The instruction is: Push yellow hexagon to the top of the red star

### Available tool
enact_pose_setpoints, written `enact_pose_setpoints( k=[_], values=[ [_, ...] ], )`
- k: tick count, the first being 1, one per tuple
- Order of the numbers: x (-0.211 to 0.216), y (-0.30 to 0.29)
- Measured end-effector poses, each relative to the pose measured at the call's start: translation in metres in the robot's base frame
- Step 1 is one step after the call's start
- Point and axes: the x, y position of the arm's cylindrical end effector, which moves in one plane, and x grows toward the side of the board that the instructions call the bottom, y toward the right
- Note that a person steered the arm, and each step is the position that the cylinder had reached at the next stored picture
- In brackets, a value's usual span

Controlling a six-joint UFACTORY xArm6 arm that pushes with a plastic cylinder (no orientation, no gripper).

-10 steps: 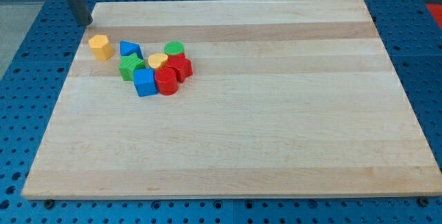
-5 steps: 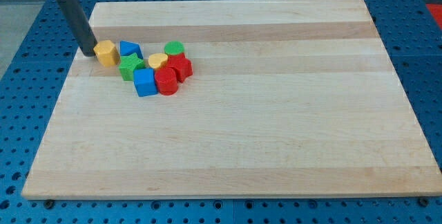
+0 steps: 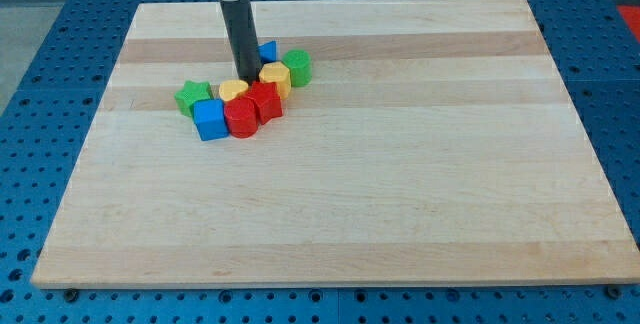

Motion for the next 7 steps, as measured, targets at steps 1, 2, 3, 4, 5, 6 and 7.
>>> enact_pose_setpoints(
  k=[1, 2, 3, 4, 5, 6, 7],
  values=[
    [0.000, -0.003],
    [-0.005, -0.048],
    [-0.008, -0.059],
    [-0.061, -0.059],
    [-0.101, -0.058],
    [-0.101, -0.025],
    [-0.101, -0.024]
  ],
)
